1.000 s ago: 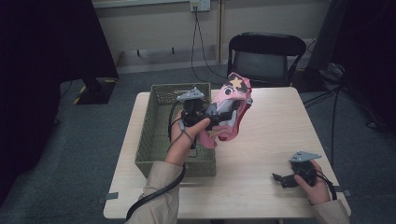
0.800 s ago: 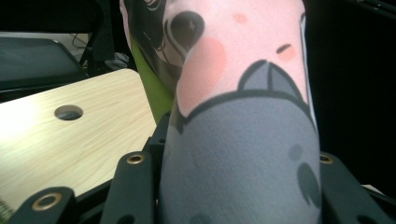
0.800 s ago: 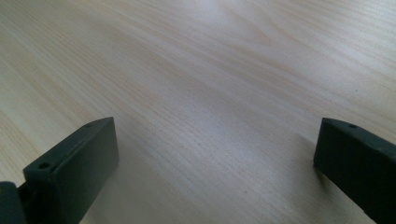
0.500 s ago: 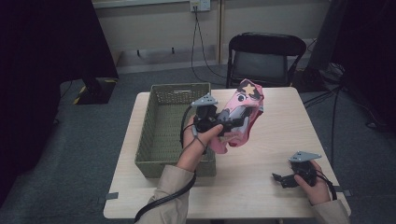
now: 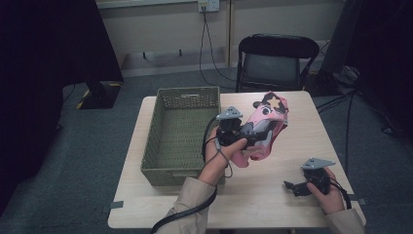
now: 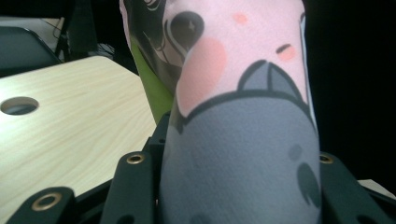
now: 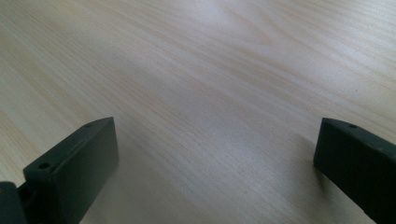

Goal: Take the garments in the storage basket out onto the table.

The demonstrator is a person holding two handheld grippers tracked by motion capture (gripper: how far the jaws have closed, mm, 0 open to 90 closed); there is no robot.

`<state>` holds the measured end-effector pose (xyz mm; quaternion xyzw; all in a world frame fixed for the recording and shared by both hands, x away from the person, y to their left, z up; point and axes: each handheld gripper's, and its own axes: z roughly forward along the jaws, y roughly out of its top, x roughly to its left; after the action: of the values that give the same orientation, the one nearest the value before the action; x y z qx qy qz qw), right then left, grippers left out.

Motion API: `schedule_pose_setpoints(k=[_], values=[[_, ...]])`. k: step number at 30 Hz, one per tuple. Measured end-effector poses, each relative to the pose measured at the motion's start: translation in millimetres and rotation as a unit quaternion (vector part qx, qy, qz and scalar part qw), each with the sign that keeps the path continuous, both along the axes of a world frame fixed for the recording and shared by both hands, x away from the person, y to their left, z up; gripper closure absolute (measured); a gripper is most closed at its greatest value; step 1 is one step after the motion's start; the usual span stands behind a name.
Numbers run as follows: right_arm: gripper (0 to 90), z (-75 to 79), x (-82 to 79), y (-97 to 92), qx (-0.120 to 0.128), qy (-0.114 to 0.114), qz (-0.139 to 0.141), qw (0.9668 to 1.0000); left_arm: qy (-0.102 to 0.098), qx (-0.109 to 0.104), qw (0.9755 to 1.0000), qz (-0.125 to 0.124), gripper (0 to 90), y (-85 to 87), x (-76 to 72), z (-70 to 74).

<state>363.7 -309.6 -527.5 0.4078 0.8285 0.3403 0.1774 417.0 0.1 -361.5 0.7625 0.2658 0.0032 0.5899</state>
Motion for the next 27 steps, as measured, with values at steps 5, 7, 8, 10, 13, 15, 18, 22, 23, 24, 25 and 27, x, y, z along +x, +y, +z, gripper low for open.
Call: schedule_pose_setpoints(k=[5,7,8,10,13,15,18,22,23,24,25,27], values=[[0.0,0.0,0.0,0.0,0.000,0.000,0.000,1.0000,0.003,-0.001,1.0000,-0.005,55.6,-7.0,-3.3,-8.2],[0.0,0.0,0.0,0.0,0.000,0.000,0.000,1.0000,0.005,0.003,1.0000,-0.004,55.6,-9.1,-4.5,-11.8],[0.0,0.0,0.0,0.0,0.000,0.000,0.000,1.0000,0.005,0.005,1.0000,-0.004,55.7,-11.2,-6.2,-15.5],[0.0,0.0,0.0,0.0,0.000,0.000,0.000,1.0000,0.004,0.004,1.0000,-0.004,55.7,-11.9,-7.2,-17.6],[0.0,0.0,0.0,0.0,0.000,0.000,0.000,1.0000,0.006,0.011,0.9999,-0.001,55.6,-15.0,-10.0,-23.8],[0.0,0.0,0.0,0.0,0.000,0.000,0.000,1.0000,0.011,0.016,0.9998,0.002,55.6,-17.4,-11.9,-29.3],[0.0,0.0,0.0,0.0,0.000,0.000,0.000,1.0000,0.010,0.024,0.9997,0.004,55.5,-19.0,-12.9,-32.1],[0.0,0.0,0.0,0.0,0.000,0.000,0.000,1.0000,0.014,0.030,0.9994,0.012,55.4,-22.3,-14.5,-40.0],[0.0,0.0,0.0,0.0,0.000,0.000,0.000,1.0000,0.016,0.030,0.9993,0.015,55.4,-23.4,-15.0,-43.1],[0.0,0.0,0.0,-0.1,0.000,0.000,0.000,1.0000,0.018,0.031,0.9992,0.016,55.4,-24.7,-15.2,-45.9],[0.0,0.0,0.0,0.0,0.000,0.000,0.000,1.0000,0.019,0.034,0.9991,0.018,55.4,-26.3,-15.4,-48.5],[0.0,0.0,0.0,0.0,0.000,0.000,0.000,1.0000,0.022,0.039,0.9987,0.024,55.4,-29.2,-15.8,-53.2]])
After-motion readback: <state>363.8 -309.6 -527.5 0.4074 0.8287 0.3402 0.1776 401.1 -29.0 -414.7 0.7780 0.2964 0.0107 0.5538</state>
